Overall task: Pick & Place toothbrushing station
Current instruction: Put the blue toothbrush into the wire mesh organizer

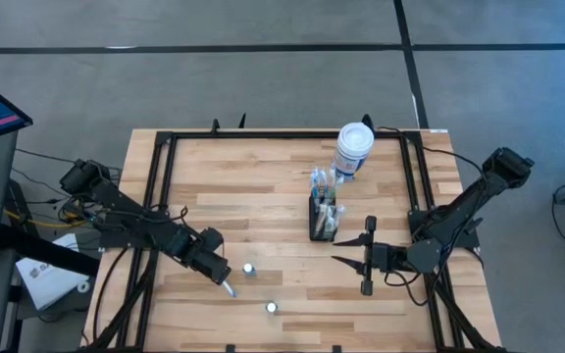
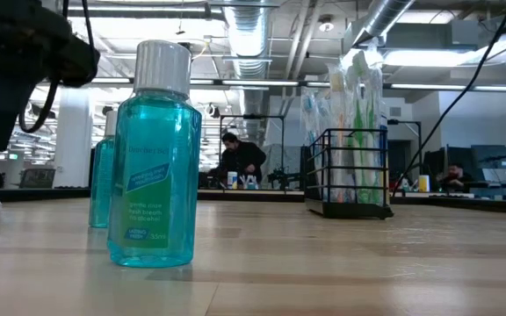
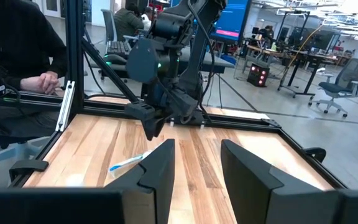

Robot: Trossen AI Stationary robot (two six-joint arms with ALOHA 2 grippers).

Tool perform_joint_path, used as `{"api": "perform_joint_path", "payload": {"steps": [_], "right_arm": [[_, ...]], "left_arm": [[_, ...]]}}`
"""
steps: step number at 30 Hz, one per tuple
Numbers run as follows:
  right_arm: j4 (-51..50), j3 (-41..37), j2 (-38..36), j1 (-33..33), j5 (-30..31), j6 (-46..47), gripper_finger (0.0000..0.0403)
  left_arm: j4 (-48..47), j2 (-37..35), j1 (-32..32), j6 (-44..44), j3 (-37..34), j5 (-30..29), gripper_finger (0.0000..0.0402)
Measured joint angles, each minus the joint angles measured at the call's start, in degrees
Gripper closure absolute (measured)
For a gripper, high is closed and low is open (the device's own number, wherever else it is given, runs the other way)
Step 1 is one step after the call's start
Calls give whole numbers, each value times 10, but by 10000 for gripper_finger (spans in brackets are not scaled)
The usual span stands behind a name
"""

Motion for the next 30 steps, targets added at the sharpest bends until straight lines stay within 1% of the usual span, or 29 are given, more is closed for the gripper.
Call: {"api": "perform_joint_path", "payload": {"steps": [4, 7, 13, 19, 27, 30], "right_arm": [[0, 0, 0, 0, 0, 0, 282], [0, 0, 0, 0, 0, 0, 282], [0, 0, 0, -3, 0, 0, 282], [0, 0, 0, -3, 0, 0, 282], [0, 0, 0, -3, 0, 0, 282], [0, 0, 0, -3, 0, 0, 282]], "left_arm": [[7, 0, 0, -1, -17, 0, 242], [36, 0, 0, -1, -30, 6, 210], [58, 0, 0, -2, -33, 10, 165], [64, 7, -7, -3, -33, 7, 147], [70, 12, -11, -4, -33, 5, 146], [72, 12, -11, -4, -33, -6, 143]]}}
